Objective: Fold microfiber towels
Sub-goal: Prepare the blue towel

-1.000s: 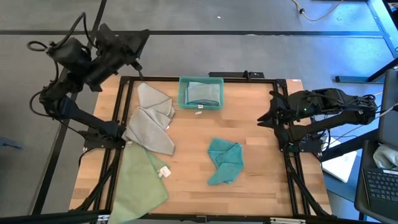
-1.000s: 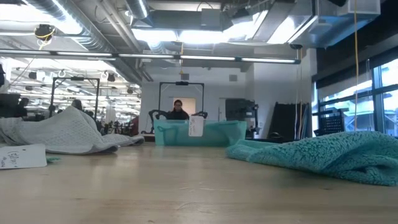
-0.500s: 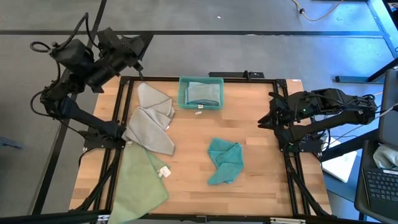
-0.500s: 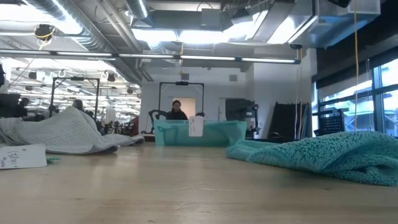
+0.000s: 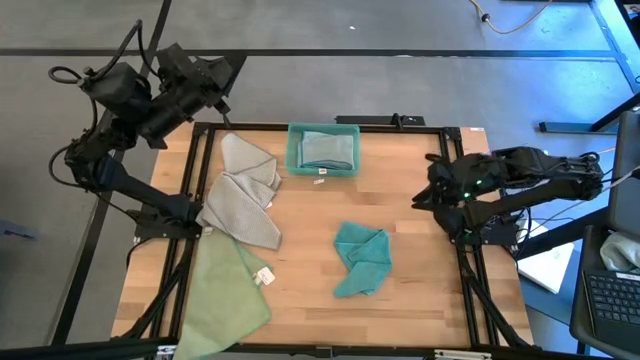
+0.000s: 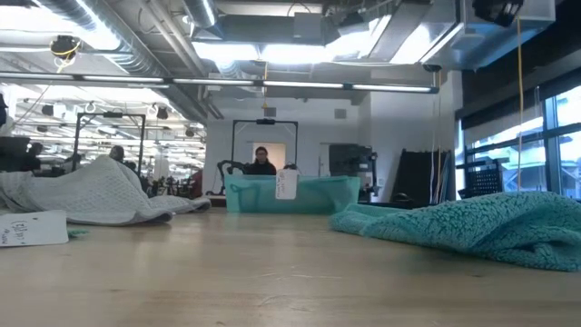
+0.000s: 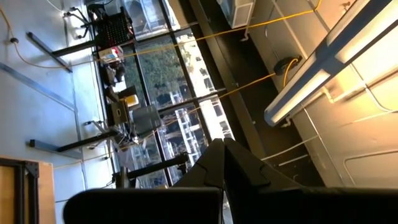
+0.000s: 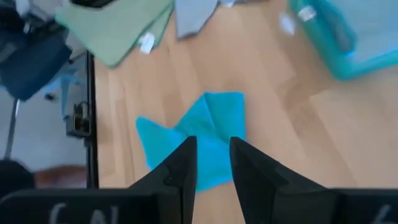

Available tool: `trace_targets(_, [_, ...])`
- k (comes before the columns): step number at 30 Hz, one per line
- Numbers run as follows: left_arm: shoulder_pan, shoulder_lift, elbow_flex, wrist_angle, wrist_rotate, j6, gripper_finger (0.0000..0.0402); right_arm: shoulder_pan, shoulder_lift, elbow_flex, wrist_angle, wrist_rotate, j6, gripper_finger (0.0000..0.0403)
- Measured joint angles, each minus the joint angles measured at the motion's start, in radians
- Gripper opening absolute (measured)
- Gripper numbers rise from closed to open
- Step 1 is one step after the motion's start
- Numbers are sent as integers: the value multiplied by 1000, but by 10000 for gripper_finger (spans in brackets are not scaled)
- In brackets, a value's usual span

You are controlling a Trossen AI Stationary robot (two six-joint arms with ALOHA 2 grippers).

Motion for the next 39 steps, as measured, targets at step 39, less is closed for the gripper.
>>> trace_targets(39, [0, 0, 0, 0, 0, 0, 0, -90, 974, 17, 345, -512, -517, 97])
